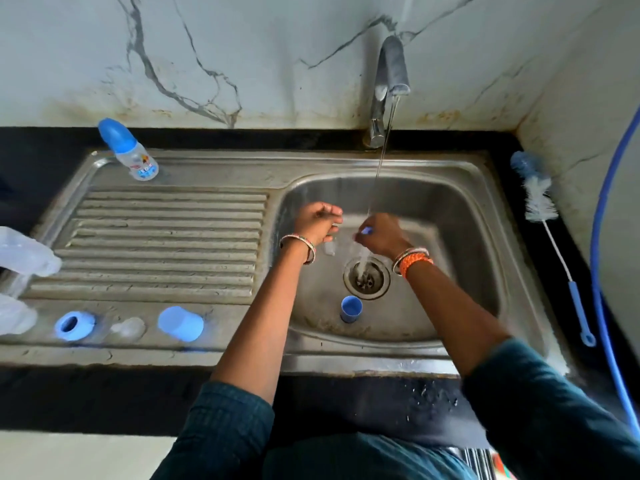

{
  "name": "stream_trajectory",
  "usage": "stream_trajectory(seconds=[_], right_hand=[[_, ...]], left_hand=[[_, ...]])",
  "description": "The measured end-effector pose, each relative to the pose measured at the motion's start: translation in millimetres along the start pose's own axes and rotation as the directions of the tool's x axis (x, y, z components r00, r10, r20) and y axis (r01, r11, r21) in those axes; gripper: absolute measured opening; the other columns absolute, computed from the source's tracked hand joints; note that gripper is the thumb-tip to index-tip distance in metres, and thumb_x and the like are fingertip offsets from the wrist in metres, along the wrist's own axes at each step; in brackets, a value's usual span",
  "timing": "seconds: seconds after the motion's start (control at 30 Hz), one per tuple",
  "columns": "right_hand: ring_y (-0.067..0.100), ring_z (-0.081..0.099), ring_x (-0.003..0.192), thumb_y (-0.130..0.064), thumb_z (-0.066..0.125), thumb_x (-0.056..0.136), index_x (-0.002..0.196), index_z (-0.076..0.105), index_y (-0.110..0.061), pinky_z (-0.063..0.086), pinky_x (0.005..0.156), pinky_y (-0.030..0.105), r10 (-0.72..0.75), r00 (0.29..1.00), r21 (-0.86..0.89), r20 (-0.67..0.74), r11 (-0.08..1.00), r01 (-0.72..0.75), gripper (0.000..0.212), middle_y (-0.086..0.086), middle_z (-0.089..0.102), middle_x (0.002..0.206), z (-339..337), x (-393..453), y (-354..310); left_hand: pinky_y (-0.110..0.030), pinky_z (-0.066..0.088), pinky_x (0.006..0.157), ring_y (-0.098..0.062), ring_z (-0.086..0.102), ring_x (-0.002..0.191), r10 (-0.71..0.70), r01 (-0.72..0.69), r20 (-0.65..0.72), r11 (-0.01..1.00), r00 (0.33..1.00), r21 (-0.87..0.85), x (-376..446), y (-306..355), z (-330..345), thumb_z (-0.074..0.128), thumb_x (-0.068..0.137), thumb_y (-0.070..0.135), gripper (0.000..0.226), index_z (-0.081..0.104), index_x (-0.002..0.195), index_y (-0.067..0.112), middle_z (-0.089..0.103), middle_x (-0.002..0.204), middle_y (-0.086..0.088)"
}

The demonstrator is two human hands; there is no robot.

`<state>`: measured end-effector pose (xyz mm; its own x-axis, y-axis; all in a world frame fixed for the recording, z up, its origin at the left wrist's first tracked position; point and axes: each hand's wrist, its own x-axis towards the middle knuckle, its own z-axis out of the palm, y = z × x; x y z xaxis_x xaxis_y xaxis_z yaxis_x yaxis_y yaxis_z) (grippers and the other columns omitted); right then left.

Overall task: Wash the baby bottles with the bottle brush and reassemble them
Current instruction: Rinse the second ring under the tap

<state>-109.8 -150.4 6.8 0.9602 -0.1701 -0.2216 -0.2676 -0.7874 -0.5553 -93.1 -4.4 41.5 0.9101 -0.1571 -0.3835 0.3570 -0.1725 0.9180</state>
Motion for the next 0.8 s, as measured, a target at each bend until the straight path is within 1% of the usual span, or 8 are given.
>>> stream_trajectory(seconds=[0.1, 0.13, 0.23, 0.27, 0.47, 0.63, 0.7, 0.8], right_hand=[[0.034, 0.061, 0.094, -0.012, 0.063, 0.085, 0.101, 0.066, 0.0, 0.044, 0.08, 0.032, -0.009, 0.908, 0.2, -0.42, 0.974, 0.102, 0.02, 0.02, 0.066, 0.099, 4.3, -17.2, -17.0], [0.034, 0.059, 0.095, -0.009, 0.062, 0.085, 0.103, 0.064, 0.001, 0.043, 0.081, 0.033, -0.043, 0.884, 0.193, -0.466, 0.97, 0.149, 0.021, 0.021, 0.064, 0.101, 7.0, -20.1, -22.1], [0.03, 0.063, 0.097, -0.016, 0.07, 0.082, 0.105, 0.067, -0.003, 0.044, 0.079, 0.028, -0.047, 0.991, 0.124, -0.129, 0.99, 0.063, 0.026, 0.017, 0.067, 0.104, 20.3, -26.5, -32.7], [0.028, 0.064, 0.097, -0.019, 0.071, 0.082, 0.106, 0.068, -0.004, 0.044, 0.079, 0.026, -0.043, 0.995, 0.125, -0.092, 0.991, 0.054, 0.029, 0.015, 0.068, 0.105, 22.5, -28.7, -35.6], [0.027, 0.059, 0.102, -0.029, 0.069, 0.086, 0.122, 0.05, -0.004, 0.036, 0.074, 0.02, -0.121, 0.969, 0.167, -0.216, 0.973, 0.158, 0.048, 0.013, 0.062, 0.11, 19.2, -37.2, -103.3], [0.017, 0.051, 0.087, -0.024, 0.077, 0.08, 0.112, 0.054, -0.003, 0.033, 0.069, 0.018, -0.357, 0.888, 0.158, -0.29, 0.897, 0.412, 0.044, 0.012, 0.06, 0.102, 43.5, -30.7, -191.2], [0.015, 0.048, 0.088, -0.019, 0.081, 0.073, 0.108, 0.06, -0.006, 0.036, 0.074, 0.02, -0.504, 0.841, 0.129, -0.198, 0.837, 0.532, 0.042, 0.008, 0.055, 0.101, 62.4, -26.7, -233.5], [0.024, 0.055, 0.091, -0.01, 0.08, 0.067, 0.104, 0.067, -0.009, 0.036, 0.074, 0.023, -0.72, 0.69, 0.067, 0.066, 0.694, 0.717, 0.039, 0.014, 0.064, 0.099, 103.8, -20.3, -289.1]], left_hand=[[-0.02, 0.043, 0.057, -0.004, 0.054, 0.058, 0.006, -0.006, 0.005, 1.0, 1.0, 0.023, -9.4, -0.9, -18.6, 0.047, 0.092, 0.003, 0.027, 0.057, 0.076, 0.022, 0.061, 0.073, 0.005], [-0.02, 0.043, 0.057, -0.006, 0.054, 0.06, 0.01, -0.01, -0.007, 1.0, 1.0, 0.027, -12.5, -0.6, -24.6, 0.046, 0.092, 0.003, 0.027, 0.057, 0.076, 0.022, 0.061, 0.074, 0.005], [-0.021, 0.043, 0.059, -0.007, 0.054, 0.062, 0.022, -0.022, 0.009, 0.998, 1.0, 0.057, -20.9, -0.7, -37.7, 0.047, 0.092, 0.003, 0.026, 0.057, 0.077, 0.022, 0.062, 0.074, 0.005], [-0.021, 0.043, 0.06, -0.007, 0.055, 0.062, 0.021, -0.023, 0.038, 0.998, 0.999, 0.066, -24.0, -0.7, -42.0, 0.048, 0.091, 0.003, 0.025, 0.058, 0.078, 0.022, 0.062, 0.075, 0.006], [-0.023, 0.044, 0.062, -0.008, 0.057, 0.064, 0.108, -0.115, 0.077, 0.988, 0.991, 0.104, -37.2, 12.9, -99.8, 0.046, 0.093, 0.004, 0.027, 0.06, 0.079, 0.023, 0.065, 0.079, 0.004], [-0.008, 0.043, 0.05, 0.009, 0.058, 0.056, 0.342, -0.324, -0.092, 0.931, 0.935, 0.169, -60.2, 32.8, -194.8, 0.044, 0.093, -0.003, 0.022, 0.063, 0.095, 0.007, 0.063, 0.079, 0.004], [-0.006, 0.042, 0.051, 0.011, 0.057, 0.057, 0.381, -0.351, -0.164, 0.917, 0.91, 0.189, -72.4, 28.9, -241.7, 0.044, 0.092, -0.005, 0.021, 0.062, 0.099, 0.004, 0.062, 0.08, 0.003], [-0.008, 0.044, 0.051, 0.007, 0.059, 0.058, 0.368, -0.327, -0.302, 0.928, 0.879, 0.178, -88.8, 10.8, -307.7, 0.044, 0.092, -0.004, 0.023, 0.061, 0.093, 0.011, 0.064, 0.081, 0.004]])
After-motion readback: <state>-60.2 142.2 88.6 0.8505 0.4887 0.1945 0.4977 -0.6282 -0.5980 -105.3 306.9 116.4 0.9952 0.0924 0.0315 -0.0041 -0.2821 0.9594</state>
